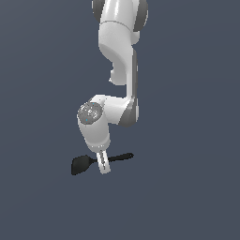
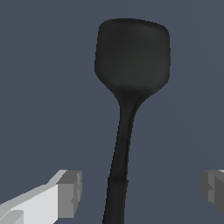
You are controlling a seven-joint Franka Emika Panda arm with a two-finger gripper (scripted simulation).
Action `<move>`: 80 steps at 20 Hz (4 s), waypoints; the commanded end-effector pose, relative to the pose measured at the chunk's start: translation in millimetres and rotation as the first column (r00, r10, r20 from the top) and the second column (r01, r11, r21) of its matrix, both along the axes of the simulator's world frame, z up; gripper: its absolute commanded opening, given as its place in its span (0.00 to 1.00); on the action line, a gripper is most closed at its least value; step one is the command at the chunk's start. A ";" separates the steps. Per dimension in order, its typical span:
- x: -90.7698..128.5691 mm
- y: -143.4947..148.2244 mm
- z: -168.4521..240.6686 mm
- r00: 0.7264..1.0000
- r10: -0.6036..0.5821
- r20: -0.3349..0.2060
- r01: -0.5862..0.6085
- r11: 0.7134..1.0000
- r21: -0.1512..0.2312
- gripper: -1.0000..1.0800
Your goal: Pick up the object and move it to a goal position.
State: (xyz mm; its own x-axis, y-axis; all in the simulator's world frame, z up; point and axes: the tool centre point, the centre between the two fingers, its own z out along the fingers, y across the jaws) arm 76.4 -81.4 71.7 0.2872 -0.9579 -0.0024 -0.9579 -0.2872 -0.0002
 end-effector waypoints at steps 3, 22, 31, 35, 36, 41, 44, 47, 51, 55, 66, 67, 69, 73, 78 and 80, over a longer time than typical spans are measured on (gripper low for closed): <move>1.7 -3.4 -3.9 0.999 -0.042 0.000 0.042 0.999 -0.002 0.96; 0.9 -4.0 -54.8 0.999 -0.050 0.000 0.050 0.999 -0.002 0.96; 1.8 -4.3 -54.7 0.999 -0.050 0.000 0.050 0.999 -0.002 0.00; 1.8 -4.3 -54.7 0.999 -0.050 0.000 0.050 0.999 -0.002 0.00; 1.9 -3.7 -54.6 0.999 -0.050 0.001 0.050 0.999 -0.002 0.00; 0.3 -1.9 -49.3 0.999 -0.050 0.001 0.050 0.999 -0.002 0.00; -2.3 1.0 -40.8 0.999 -0.050 0.001 0.050 0.999 -0.002 0.00; -6.2 5.2 -28.2 0.999 -0.050 0.001 0.050 0.999 -0.001 0.00; -13.4 13.0 -4.6 0.999 -0.050 0.001 0.050 0.999 -0.001 0.00; -23.2 23.7 27.8 0.999 -0.050 0.000 0.050 0.999 0.000 0.00; -56.6 60.1 141.7 0.999 -0.051 0.000 0.051 0.999 0.001 0.00; -59.9 63.7 153.2 0.999 -0.051 0.000 0.051 0.999 0.001 0.00; -66.3 70.9 176.2 0.999 -0.051 0.000 0.051 0.999 0.001 0.00; -79.0 85.1 222.3 0.999 -0.052 0.000 0.052 0.999 -0.001 0.00; -94.3 103.0 279.5 0.999 -0.053 0.001 0.053 0.999 -0.003 0.00; -100.1 110.2 301.8 0.999 -0.053 0.001 0.053 0.999 -0.004 0.00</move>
